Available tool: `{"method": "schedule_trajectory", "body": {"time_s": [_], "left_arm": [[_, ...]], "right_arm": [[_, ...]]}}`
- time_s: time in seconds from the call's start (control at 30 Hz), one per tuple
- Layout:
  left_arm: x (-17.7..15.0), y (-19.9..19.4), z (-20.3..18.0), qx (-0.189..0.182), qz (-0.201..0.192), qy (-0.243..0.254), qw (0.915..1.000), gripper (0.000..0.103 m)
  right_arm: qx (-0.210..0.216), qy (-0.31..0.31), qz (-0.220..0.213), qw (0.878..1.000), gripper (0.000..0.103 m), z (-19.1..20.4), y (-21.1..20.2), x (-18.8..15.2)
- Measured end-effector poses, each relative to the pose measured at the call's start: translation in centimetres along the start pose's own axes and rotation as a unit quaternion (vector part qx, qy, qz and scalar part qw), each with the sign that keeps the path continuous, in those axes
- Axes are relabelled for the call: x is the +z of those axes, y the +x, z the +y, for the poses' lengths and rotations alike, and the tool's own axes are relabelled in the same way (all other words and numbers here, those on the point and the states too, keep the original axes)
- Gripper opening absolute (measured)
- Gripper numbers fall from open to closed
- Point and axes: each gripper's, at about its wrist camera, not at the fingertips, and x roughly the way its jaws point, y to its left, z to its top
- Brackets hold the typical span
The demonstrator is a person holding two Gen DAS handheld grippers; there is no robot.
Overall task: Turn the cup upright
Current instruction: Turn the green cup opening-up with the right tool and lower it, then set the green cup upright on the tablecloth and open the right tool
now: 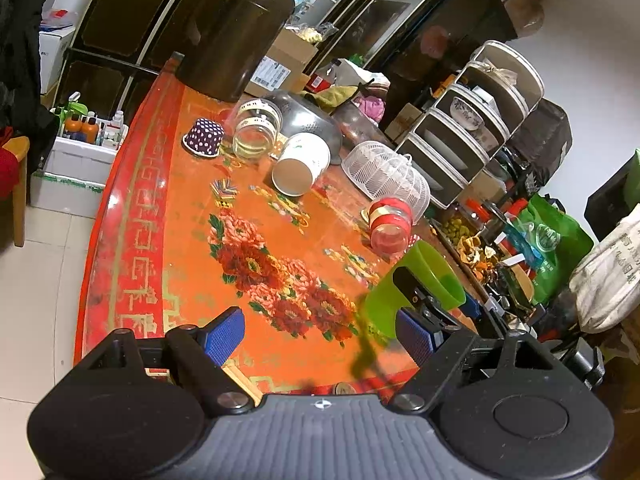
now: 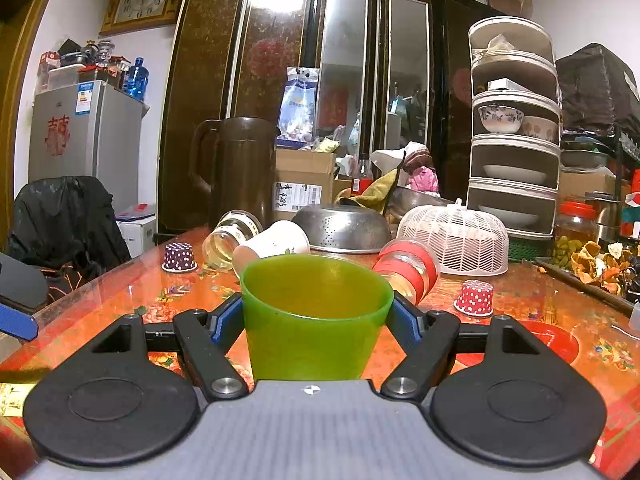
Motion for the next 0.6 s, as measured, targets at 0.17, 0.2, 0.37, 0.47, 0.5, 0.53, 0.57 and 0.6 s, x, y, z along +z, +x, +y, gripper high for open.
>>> {"method": "schedule_trajectory", "body": {"time_s": [0.17, 0.2, 0.37, 0.47, 0.5, 0.53, 0.57, 0.6], "left_arm": [[0.0, 0.2, -0.1, 0.007, 0.004, 0.002, 1.0000, 0.085], [0.1, 0.1, -0.2, 0.009, 0.004, 0.003, 0.9999, 0.085], [0.1, 0.5, -0.3, 0.016, 0.008, 0.008, 0.9998, 0.085], [-0.1, 0.7, -0.6, 0.027, 0.001, 0.027, 0.9993, 0.092], [-0.1, 0.6, -0.8, 0.034, -0.010, 0.037, 0.9987, 0.099], [-0.1, 0.6, -1.2, 0.042, -0.018, 0.051, 0.9976, 0.102], [0.1, 0.7, -1.7, 0.058, -0.019, 0.071, 0.9956, 0.103], [0.3, 0.8, -2.2, 0.073, -0.014, 0.091, 0.9931, 0.103]], "right_arm": [[0.005, 0.012, 0.022, 1.000, 0.080, -0.2, 0.5, 0.1], [0.005, 0.014, 0.026, 1.000, 0.082, -0.2, 0.5, 0.1], [0.008, 0.017, 0.055, 0.998, 0.099, -0.1, 1.0, 0.0], [0.021, 0.040, 0.077, 0.996, 0.102, -0.9, 0.4, 0.0], [0.025, 0.053, 0.081, 0.995, 0.102, -1.4, -0.1, 0.1], [0.027, 0.070, 0.086, 0.993, 0.102, -2.1, -0.7, 0.2], [0.028, 0.087, 0.099, 0.991, 0.102, -2.9, -1.3, 0.6], [0.027, 0.100, 0.116, 0.988, 0.102, -3.6, -1.6, 1.1]]}}
